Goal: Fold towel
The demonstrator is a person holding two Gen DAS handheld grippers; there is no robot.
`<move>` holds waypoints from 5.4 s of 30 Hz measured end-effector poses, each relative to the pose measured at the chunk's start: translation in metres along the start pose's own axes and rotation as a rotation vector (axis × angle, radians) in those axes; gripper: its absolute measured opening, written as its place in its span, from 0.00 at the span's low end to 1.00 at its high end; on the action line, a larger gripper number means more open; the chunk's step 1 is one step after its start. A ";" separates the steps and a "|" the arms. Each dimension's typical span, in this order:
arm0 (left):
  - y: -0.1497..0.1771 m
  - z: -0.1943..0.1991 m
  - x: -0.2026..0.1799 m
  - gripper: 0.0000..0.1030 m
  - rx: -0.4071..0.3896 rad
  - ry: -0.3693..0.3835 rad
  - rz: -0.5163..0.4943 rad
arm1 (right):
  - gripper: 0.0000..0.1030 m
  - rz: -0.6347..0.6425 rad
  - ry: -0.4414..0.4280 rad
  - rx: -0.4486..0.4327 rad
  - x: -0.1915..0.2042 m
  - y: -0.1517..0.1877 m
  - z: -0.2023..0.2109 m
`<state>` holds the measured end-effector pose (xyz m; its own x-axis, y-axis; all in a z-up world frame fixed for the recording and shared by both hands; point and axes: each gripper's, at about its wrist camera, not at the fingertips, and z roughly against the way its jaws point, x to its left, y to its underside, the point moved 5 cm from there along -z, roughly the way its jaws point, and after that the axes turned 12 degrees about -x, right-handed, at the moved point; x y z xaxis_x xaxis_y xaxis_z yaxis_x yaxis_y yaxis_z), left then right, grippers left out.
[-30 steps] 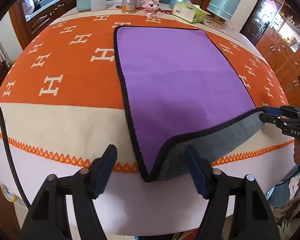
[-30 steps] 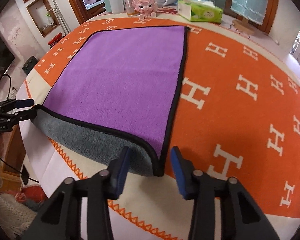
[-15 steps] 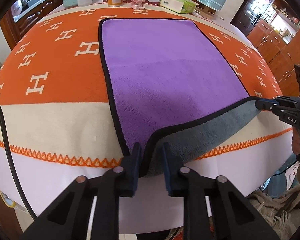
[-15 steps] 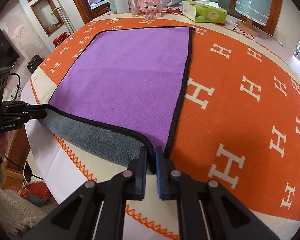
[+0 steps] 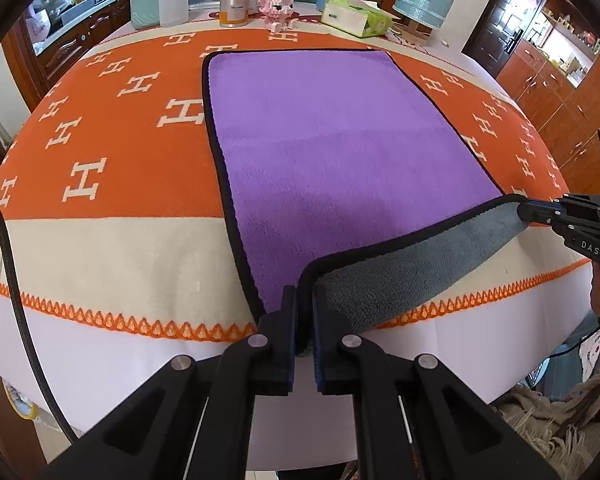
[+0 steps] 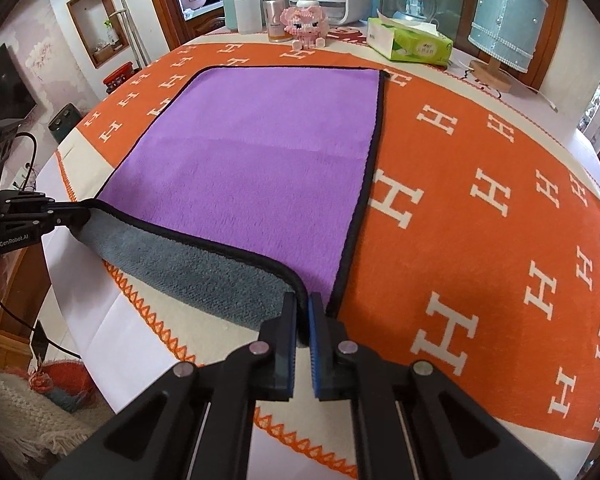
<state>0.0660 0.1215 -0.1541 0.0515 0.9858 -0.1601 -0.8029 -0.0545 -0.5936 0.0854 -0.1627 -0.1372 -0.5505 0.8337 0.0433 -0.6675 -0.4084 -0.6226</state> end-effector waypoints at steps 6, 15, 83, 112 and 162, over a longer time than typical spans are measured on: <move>-0.021 0.008 0.003 0.05 -0.057 -0.035 -0.008 | 0.05 -0.024 0.030 -0.041 -0.005 -0.015 0.004; -0.083 0.004 0.010 0.05 -0.154 -0.119 -0.066 | 0.05 -0.085 0.099 -0.127 -0.021 -0.068 -0.006; -0.212 -0.099 0.053 0.95 -0.174 -0.325 0.117 | 0.36 -0.202 0.314 -0.146 -0.042 -0.196 -0.115; -0.163 0.031 -0.056 0.95 -0.259 -0.184 0.037 | 0.47 -0.254 0.301 -0.207 0.003 -0.127 0.034; -0.060 0.110 -0.160 0.99 -0.327 -0.124 -0.109 | 0.53 -0.442 0.381 -0.279 0.030 0.008 0.146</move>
<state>0.0407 -0.0155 -0.0058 0.0384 0.9993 0.0029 -0.5636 0.0240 -0.8257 -0.0096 -0.1953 -0.0269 -0.0028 0.9956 0.0942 -0.6069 0.0732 -0.7914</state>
